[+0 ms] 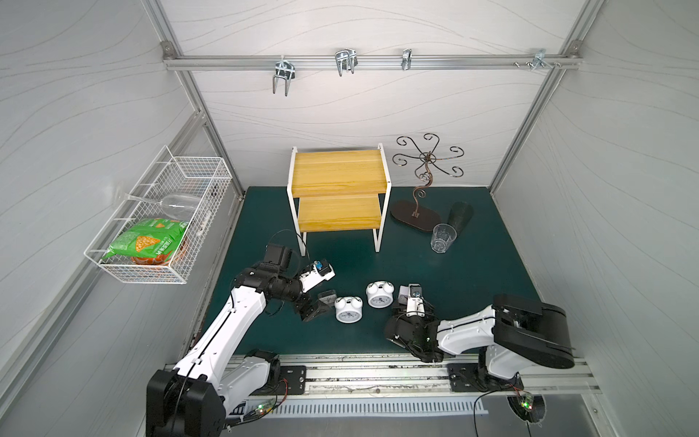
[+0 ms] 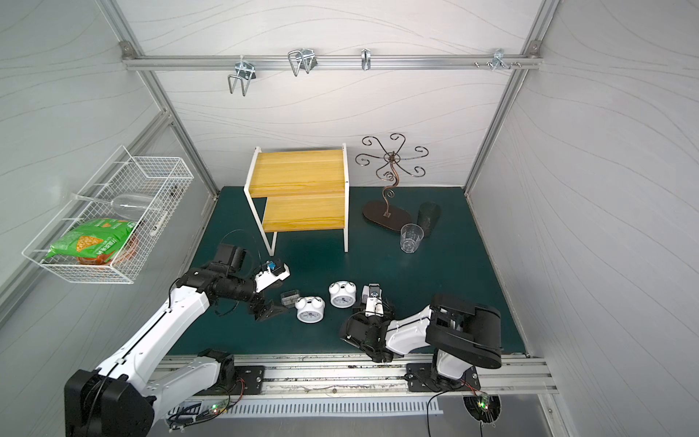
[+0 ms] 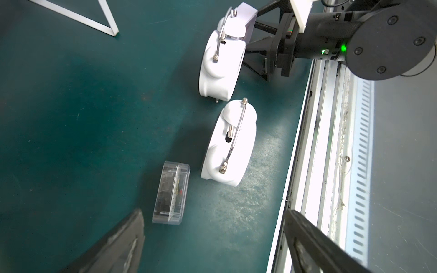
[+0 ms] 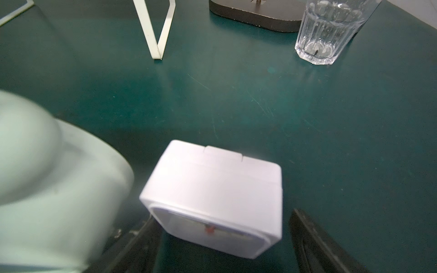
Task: Place the alarm clocks on the shelf by style
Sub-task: Pick up the alarm from the center of the board.
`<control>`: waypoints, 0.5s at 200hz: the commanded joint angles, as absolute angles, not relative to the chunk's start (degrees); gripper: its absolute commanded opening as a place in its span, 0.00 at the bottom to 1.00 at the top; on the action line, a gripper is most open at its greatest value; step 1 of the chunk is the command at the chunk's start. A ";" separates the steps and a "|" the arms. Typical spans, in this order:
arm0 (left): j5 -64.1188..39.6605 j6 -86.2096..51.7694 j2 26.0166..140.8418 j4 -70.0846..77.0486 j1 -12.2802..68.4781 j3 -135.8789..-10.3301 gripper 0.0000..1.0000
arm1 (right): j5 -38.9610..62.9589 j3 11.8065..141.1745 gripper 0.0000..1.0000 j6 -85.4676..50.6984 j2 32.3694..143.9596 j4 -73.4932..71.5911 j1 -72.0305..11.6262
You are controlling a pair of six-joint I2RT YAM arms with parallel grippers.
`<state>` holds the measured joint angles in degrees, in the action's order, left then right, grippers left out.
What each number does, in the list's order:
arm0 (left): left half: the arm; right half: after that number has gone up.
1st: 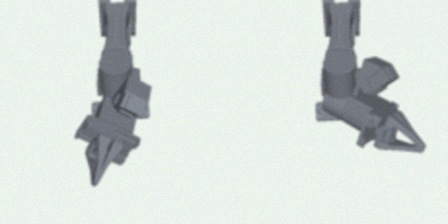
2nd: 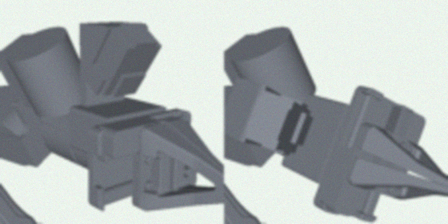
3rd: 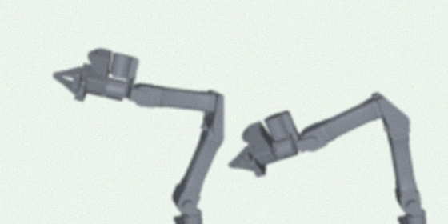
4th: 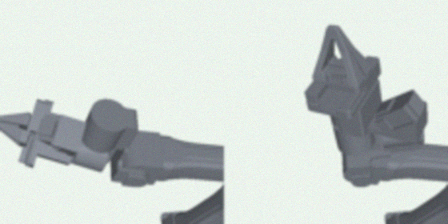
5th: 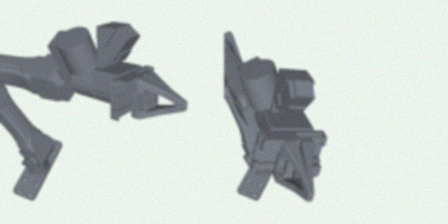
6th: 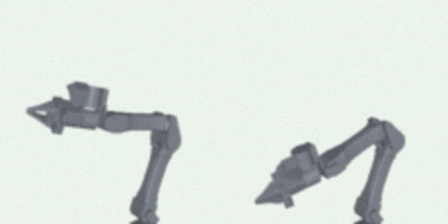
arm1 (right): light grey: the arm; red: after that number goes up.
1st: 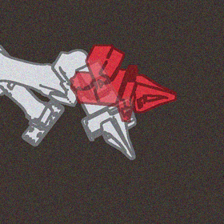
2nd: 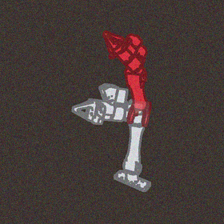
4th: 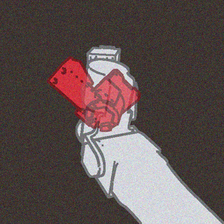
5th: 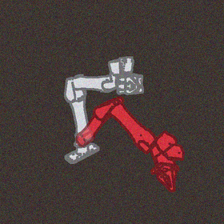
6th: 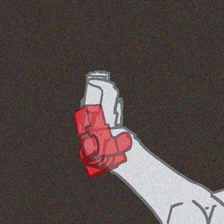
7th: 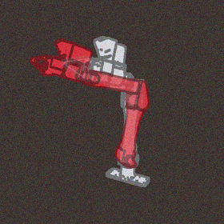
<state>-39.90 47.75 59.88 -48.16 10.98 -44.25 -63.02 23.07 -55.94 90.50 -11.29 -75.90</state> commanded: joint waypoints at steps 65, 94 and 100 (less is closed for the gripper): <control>-39.20 46.85 59.68 -48.21 11.67 -44.60 0.94 | -64.81 23.56 0.75 -56.11 94.88 -13.72 -76.12; -39.03 46.69 59.67 -47.68 11.69 -44.30 0.94 | -65.04 23.27 0.70 -56.35 94.96 -13.46 -76.11; -38.94 46.71 59.68 -47.56 11.69 -44.30 0.94 | -65.12 23.29 0.68 -56.59 94.93 -13.16 -76.16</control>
<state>-39.18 47.07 59.88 -48.16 11.44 -44.21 -63.33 23.20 -55.75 94.24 -13.58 -75.90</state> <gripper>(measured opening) 0.937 0.703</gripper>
